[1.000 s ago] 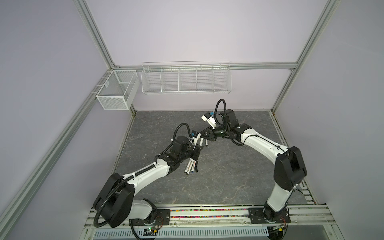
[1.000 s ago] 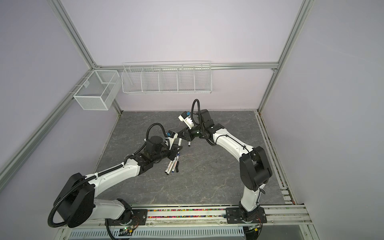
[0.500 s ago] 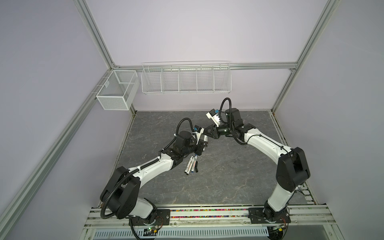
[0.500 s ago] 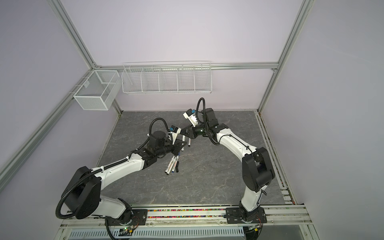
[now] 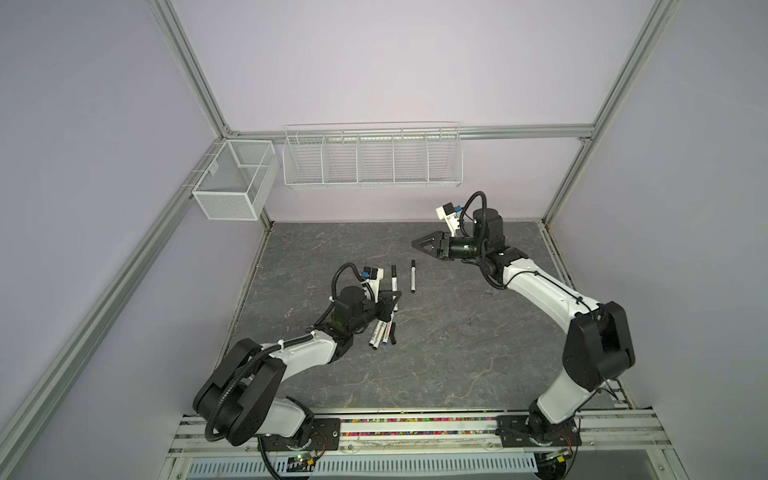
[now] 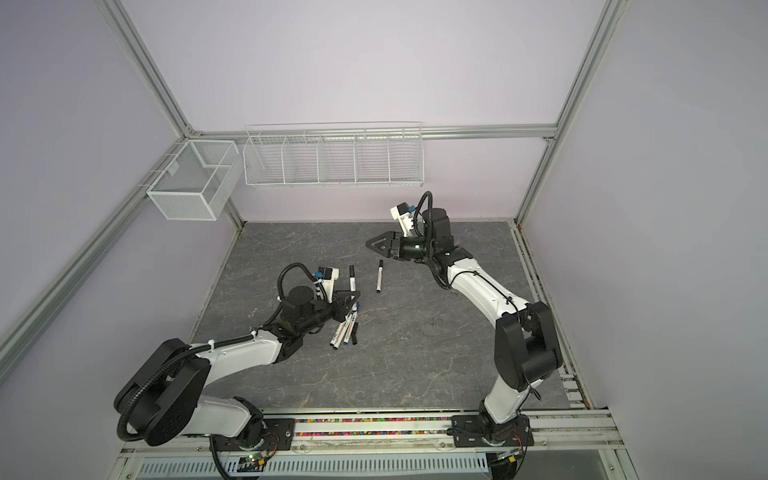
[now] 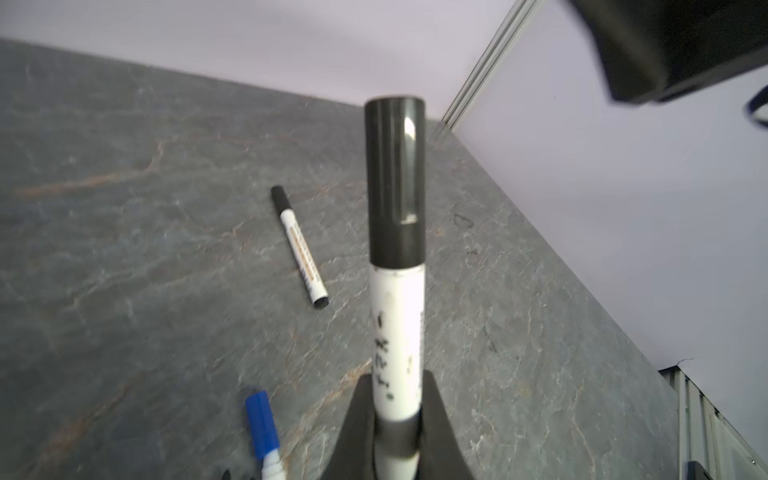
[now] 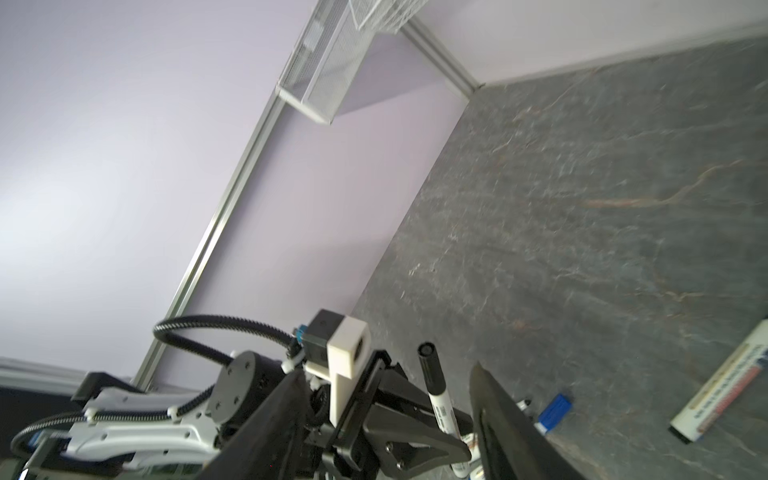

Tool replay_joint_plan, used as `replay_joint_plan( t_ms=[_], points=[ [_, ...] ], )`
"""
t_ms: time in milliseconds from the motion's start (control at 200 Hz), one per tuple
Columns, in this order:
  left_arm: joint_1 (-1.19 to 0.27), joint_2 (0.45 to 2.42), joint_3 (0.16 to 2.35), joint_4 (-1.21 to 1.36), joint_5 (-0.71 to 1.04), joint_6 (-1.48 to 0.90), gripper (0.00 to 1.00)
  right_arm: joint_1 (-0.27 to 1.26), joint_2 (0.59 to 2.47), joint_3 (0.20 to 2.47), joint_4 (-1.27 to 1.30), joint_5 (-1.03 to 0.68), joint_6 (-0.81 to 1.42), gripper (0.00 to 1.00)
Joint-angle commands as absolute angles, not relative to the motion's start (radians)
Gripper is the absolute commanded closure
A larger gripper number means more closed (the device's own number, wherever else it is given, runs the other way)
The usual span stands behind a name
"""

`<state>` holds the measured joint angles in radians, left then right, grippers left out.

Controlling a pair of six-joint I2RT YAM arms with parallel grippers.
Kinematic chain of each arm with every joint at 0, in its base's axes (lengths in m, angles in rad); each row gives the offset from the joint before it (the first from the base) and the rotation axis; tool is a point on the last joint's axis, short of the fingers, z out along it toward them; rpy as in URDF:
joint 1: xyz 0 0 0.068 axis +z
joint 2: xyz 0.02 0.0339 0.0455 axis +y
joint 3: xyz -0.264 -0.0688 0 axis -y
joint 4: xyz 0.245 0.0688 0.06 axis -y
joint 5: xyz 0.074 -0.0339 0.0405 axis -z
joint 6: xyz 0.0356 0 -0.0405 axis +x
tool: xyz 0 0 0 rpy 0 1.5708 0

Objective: Insert the pens into the pen caps
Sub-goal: 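Open the right gripper and raise it off the capped marker, then lay the capped marker down with the left gripper while the right gripper approaches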

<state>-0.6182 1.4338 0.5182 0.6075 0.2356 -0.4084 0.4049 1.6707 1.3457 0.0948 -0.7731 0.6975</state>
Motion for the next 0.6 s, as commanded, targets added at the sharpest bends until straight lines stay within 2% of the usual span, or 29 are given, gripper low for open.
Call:
replay_joint_plan(
  t_ms=[0, 180, 320, 595],
  points=[
    [-0.62, 1.473, 0.556, 0.672, 0.205, -0.451, 1.0, 0.402, 1.609, 1.365, 0.06, -0.647, 0.7, 0.35],
    [-0.589, 1.647, 0.717, 0.594, 0.229, -0.508, 1.0, 0.4, 1.583, 1.327, -0.044, -0.573, 0.645, 0.36],
    [-0.547, 1.803, 0.798, 0.673, 0.264, -0.64, 1.0, 0.399, 1.572, 1.305, -0.1, -0.534, 0.612, 0.37],
    [-0.546, 1.927, 1.01, 0.378, 0.207, -0.595, 1.0, 0.397, 1.569, 1.302, -0.194, -0.505, 0.54, 0.38]
  ],
)
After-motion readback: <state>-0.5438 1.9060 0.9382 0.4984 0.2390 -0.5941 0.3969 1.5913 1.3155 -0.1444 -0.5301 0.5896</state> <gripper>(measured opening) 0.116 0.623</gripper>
